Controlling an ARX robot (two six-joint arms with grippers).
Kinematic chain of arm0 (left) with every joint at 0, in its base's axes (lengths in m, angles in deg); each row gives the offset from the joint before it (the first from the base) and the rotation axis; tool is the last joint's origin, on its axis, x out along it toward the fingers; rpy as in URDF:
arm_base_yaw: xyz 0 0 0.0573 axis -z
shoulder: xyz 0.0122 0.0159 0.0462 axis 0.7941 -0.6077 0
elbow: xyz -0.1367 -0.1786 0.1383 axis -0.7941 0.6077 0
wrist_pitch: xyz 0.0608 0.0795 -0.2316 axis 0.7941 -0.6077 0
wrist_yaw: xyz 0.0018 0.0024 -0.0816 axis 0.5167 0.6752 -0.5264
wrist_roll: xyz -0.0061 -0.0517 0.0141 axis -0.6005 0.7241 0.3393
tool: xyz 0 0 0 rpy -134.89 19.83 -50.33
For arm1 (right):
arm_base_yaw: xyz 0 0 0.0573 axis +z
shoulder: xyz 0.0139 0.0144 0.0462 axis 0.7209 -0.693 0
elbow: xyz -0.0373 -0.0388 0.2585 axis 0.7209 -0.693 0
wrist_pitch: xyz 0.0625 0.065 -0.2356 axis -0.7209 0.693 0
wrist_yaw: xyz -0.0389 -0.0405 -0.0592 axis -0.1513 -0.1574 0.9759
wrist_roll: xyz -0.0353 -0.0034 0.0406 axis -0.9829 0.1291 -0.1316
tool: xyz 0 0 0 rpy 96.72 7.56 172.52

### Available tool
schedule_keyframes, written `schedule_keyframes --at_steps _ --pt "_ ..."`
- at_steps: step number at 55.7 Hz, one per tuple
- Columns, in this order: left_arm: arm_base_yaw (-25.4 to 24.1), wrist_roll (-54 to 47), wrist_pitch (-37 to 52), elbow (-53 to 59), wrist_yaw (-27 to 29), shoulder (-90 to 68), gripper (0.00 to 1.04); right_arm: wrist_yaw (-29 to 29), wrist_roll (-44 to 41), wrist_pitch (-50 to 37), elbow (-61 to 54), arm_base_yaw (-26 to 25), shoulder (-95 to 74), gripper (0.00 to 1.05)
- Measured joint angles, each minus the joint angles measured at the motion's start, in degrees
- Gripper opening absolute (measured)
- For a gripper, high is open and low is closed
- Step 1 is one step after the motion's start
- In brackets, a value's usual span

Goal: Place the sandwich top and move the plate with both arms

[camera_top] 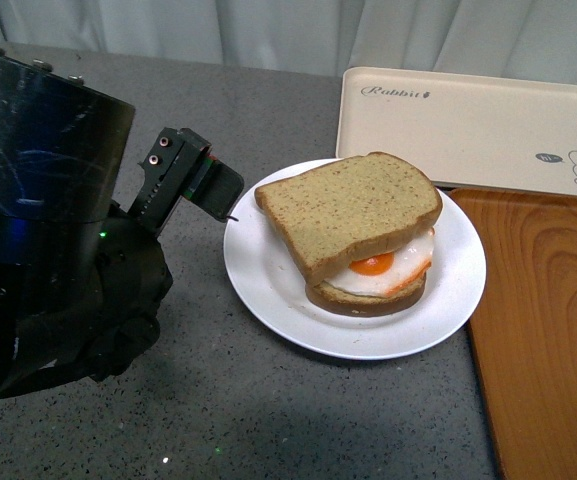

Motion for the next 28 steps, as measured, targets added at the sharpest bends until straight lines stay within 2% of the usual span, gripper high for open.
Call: schedule_keyframes --at_steps 16,28 --pt "6.54 8.55 -1.18 -2.19 1.55 -2.19 0.98 0.0 0.0 0.0 0.0 0.0 0.0 0.96" --pt "7.17 10.69 -1.51 -3.28 1.64 -2.93 0.98 0.0 0.0 0.0 0.0 0.0 0.0 0.96"
